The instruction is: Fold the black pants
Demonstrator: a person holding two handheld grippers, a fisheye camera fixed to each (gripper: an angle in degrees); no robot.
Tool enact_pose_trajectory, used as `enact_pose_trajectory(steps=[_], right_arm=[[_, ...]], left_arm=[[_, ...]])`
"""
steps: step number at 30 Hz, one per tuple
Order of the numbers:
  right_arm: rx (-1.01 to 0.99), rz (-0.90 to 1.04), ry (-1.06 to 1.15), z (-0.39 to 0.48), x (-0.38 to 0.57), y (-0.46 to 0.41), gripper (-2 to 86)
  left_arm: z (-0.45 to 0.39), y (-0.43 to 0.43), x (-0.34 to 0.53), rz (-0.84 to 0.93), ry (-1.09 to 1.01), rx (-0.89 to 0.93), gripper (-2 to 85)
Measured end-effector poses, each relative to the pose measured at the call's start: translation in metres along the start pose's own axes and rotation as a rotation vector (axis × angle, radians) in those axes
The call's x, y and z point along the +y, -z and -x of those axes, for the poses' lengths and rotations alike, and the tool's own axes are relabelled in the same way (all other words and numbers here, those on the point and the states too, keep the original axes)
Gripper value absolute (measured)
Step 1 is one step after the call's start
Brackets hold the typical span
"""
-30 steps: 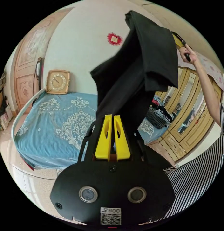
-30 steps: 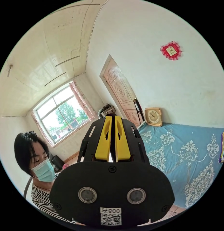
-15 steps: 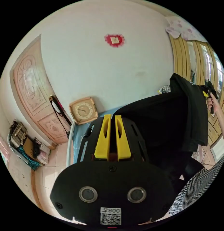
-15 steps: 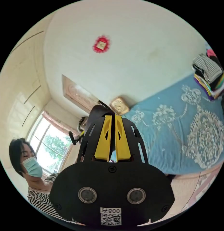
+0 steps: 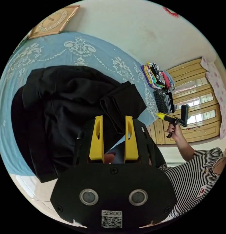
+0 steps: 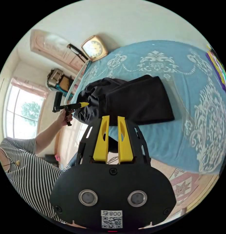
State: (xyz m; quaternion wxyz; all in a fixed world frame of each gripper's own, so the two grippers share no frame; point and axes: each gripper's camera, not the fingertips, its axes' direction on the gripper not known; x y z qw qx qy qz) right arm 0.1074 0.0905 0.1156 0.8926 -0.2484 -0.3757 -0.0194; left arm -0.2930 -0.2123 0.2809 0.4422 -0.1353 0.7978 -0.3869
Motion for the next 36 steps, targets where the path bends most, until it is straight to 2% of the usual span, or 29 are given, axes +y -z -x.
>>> enact_pose_trajectory(steps=[2,6,8,11,15,18,23,27,29,30,34,36], right_arm=[[0.056,0.067,0.125,0.024,-0.039,-0.032,8.1],[0.168,0.140,0.214,0.043,-0.073,-0.068,10.1],[0.241,0.251,0.271,0.050,-0.082,-0.097,10.7],[0.379,0.234,0.340,0.057,-0.084,-0.105,9.3],[0.433,0.284,0.418,0.062,-0.093,-0.090,5.1],[0.312,0.244,0.356,0.045,-0.111,-0.041,3.9],[0.218,0.034,0.236,-0.006,-0.148,0.100,3.0],[0.332,-0.094,0.212,-0.031,-0.175,0.185,2.6],[0.464,-0.164,0.185,-0.045,-0.201,0.241,2.2],[0.497,-0.169,0.175,-0.050,-0.208,0.253,2.2],[0.570,-0.173,-0.026,-0.110,-0.261,0.317,1.3],[0.699,-0.188,-0.140,-0.138,-0.271,0.332,0.9]], left_arm=[[0.013,-0.009,-0.010,0.004,0.047,0.039,13.5],[0.033,-0.020,-0.041,0.007,0.091,0.003,12.2],[0.044,-0.022,-0.052,0.015,0.126,-0.052,10.1],[0.062,-0.018,-0.063,0.008,0.153,-0.053,5.8],[0.071,-0.002,-0.071,-0.002,0.096,-0.036,2.9],[0.069,0.017,-0.074,-0.042,0.047,-0.017,1.8],[0.054,0.042,-0.081,-0.098,-0.087,0.045,0.6],[0.023,0.050,-0.096,-0.142,-0.254,0.200,0.1],[-0.004,0.046,-0.106,-0.137,-0.366,0.302,0.1],[-0.029,0.040,-0.114,-0.135,-0.450,0.421,0.1],[-0.134,-0.020,-0.154,0.000,-0.656,0.614,0.6],[-0.166,-0.052,-0.168,0.111,-0.706,0.638,1.1]])
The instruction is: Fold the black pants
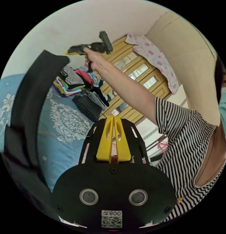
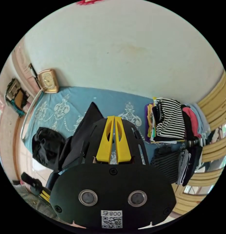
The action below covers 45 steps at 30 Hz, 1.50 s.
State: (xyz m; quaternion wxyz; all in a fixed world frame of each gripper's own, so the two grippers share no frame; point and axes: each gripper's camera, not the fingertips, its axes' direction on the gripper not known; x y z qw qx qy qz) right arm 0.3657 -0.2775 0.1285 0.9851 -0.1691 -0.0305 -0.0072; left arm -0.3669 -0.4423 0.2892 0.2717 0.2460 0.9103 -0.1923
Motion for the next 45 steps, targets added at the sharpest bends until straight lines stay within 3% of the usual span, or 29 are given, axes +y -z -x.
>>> enact_pose_trajectory(steps=[1,5,10,12,17,23,28,33,38,45], right_arm=[[0.047,0.054,-0.076,-0.018,-0.003,-0.011,0.9],[-0.260,0.083,-0.046,-0.039,0.032,-0.043,1.8],[-0.360,0.256,0.063,-0.020,0.105,-0.113,5.3],[-0.409,0.306,0.001,-0.028,0.122,-0.138,6.9],[-0.567,0.257,-0.370,-0.098,0.126,-0.177,8.9],[-0.460,0.280,-0.454,-0.123,0.097,-0.206,8.5],[-0.320,0.309,-0.434,-0.127,0.088,-0.210,4.9],[-0.412,0.290,-0.411,-0.150,0.094,-0.201,1.5],[-0.544,0.128,-0.447,-0.192,0.132,-0.148,0.6],[-0.569,-0.037,-0.562,-0.257,0.233,-0.061,0.4]], left_arm=[[0.006,-0.012,-0.004,0.012,0.012,-0.011,1.5],[0.027,0.003,0.036,0.026,0.041,-0.075,5.5],[0.081,0.089,0.147,0.026,0.473,-0.592,12.3],[0.091,0.108,0.168,0.029,0.574,-0.675,14.1],[0.123,0.107,0.172,0.086,0.660,-0.748,13.7],[0.148,0.094,0.160,0.116,0.706,-0.701,7.9],[0.127,0.103,0.149,0.031,0.640,-0.582,2.7],[0.084,0.121,0.120,-0.105,0.500,-0.507,1.9],[0.037,0.153,0.075,-0.288,0.307,-0.472,1.8],[0.004,0.156,-0.066,-0.350,-0.039,-0.505,2.1]])
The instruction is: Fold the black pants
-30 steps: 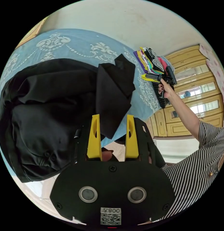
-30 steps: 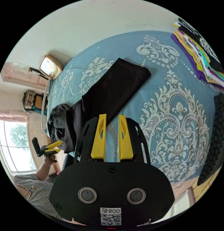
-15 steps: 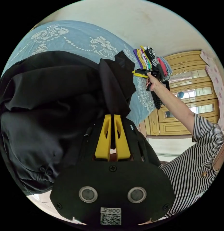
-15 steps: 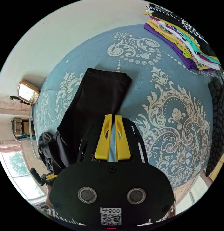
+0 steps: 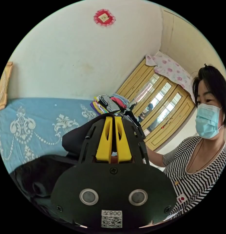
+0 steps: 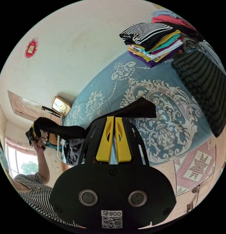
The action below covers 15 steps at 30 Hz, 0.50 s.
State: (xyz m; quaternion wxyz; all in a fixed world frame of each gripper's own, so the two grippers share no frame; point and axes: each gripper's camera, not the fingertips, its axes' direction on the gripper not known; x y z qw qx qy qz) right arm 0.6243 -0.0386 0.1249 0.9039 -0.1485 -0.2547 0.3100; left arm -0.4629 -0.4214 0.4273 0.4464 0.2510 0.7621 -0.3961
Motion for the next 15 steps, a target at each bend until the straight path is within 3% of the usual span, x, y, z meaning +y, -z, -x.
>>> enact_pose_trajectory(steps=[5,7,8,12,15], right_arm=[[0.022,0.059,-0.116,-0.045,0.031,0.022,0.5],[0.023,0.130,-0.181,-0.064,0.037,0.014,0.6],[0.001,0.140,-0.232,-0.075,0.043,0.014,0.6],[-0.018,0.090,-0.304,-0.096,0.057,0.027,0.7],[-0.042,0.048,-0.308,-0.103,0.056,0.036,1.4]], left_arm=[[0.009,-0.108,-0.082,0.127,0.006,-0.075,3.9],[0.030,-0.164,-0.086,0.340,0.089,-0.068,6.9],[0.035,-0.170,-0.082,0.365,0.120,-0.079,7.5],[0.050,-0.139,-0.040,0.323,0.186,-0.083,10.0],[0.061,-0.080,0.011,0.343,0.267,-0.216,10.4]])
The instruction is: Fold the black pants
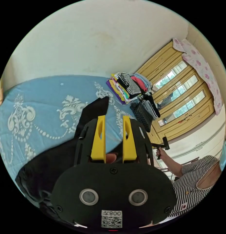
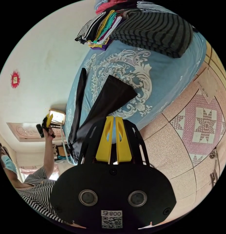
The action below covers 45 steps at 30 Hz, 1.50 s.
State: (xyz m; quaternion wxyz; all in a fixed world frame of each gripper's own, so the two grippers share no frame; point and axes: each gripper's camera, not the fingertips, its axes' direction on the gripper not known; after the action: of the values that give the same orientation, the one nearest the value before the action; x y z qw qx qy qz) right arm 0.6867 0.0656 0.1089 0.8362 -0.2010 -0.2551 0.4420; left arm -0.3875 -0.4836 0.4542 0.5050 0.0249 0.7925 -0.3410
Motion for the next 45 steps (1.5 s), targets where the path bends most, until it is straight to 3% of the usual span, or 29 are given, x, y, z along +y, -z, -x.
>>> enact_pose_trajectory(steps=[7,11,18,28,32,39,45], right_arm=[[0.014,0.109,0.251,0.072,-0.041,-0.049,2.9],[-0.007,0.164,0.368,0.126,-0.069,-0.089,4.1],[0.078,0.148,0.461,0.199,-0.129,-0.135,5.7],[-0.048,0.008,0.201,0.225,-0.250,-0.187,8.1],[-0.073,-0.014,0.108,0.217,-0.277,-0.208,7.9],[-0.067,0.054,0.128,0.231,-0.287,-0.235,2.6],[-0.305,0.000,0.193,0.238,-0.257,-0.189,1.0]], left_arm=[[0.083,0.114,0.161,-0.054,0.588,-0.327,11.1],[0.088,0.135,0.184,-0.108,0.701,-0.368,11.6],[0.070,0.104,0.092,-0.038,0.507,-0.419,12.6],[0.023,0.002,-0.039,0.282,0.079,-0.498,14.1],[0.013,-0.028,-0.051,0.394,0.035,-0.515,13.4],[-0.036,-0.010,-0.048,0.348,0.010,-0.560,6.5],[-0.105,0.054,-0.041,0.154,-0.047,-0.573,2.8]])
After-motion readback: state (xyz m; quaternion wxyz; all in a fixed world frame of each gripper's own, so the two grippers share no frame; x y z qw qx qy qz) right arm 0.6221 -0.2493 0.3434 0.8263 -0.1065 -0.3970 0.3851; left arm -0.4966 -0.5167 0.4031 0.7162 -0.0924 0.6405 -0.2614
